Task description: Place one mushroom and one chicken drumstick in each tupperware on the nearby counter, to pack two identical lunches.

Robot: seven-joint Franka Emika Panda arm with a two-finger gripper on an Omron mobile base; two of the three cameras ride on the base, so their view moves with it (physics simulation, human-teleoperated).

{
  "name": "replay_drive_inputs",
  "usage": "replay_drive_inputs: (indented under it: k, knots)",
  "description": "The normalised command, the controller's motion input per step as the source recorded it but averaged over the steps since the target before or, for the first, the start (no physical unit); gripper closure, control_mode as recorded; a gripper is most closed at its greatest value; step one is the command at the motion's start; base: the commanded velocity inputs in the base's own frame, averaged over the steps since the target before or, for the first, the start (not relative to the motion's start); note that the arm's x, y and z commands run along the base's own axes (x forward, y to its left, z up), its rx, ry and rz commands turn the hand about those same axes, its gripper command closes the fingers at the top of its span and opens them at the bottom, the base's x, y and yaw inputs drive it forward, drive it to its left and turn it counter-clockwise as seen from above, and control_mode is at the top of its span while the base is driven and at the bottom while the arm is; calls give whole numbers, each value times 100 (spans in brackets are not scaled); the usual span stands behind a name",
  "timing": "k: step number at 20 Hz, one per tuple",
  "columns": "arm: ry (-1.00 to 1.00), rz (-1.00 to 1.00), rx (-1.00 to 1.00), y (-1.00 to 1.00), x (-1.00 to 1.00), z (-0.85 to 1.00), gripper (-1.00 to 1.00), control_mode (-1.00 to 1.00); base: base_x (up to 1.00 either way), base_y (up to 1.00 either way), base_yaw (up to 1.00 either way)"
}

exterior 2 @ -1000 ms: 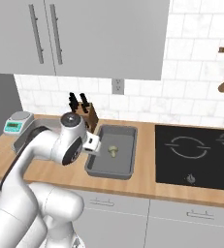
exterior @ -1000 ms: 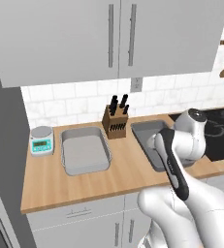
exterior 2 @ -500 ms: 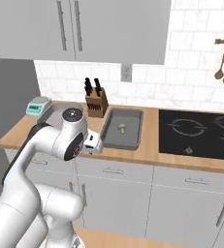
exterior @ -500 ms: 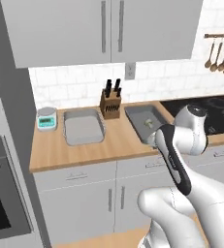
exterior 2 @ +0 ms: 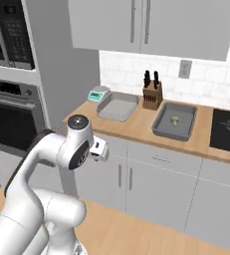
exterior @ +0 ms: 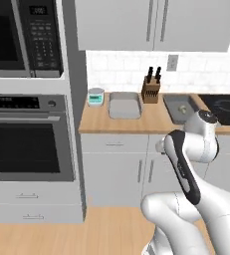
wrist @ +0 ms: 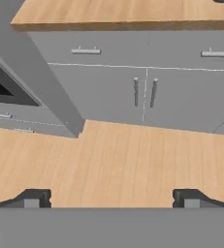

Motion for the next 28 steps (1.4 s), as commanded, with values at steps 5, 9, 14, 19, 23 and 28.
replay_drive_inputs:
  k: [5,9,14,19,23,28]
  knots:
    - [0,0,0,0,0,0,-100,100,-15,57,59]
    - [0,0,0,0,0,0,-100,100,0,53,68]
    - [0,0,0,0,0,0,-100,100,0,56,71]
    - [0,0,0,0,0,0,-100,100,0,63,71]
    - [0,0,0,0,0,0,-100,100,-1,62,68]
    - [0,0,0,0,0,0,-100,100,0,63,65]
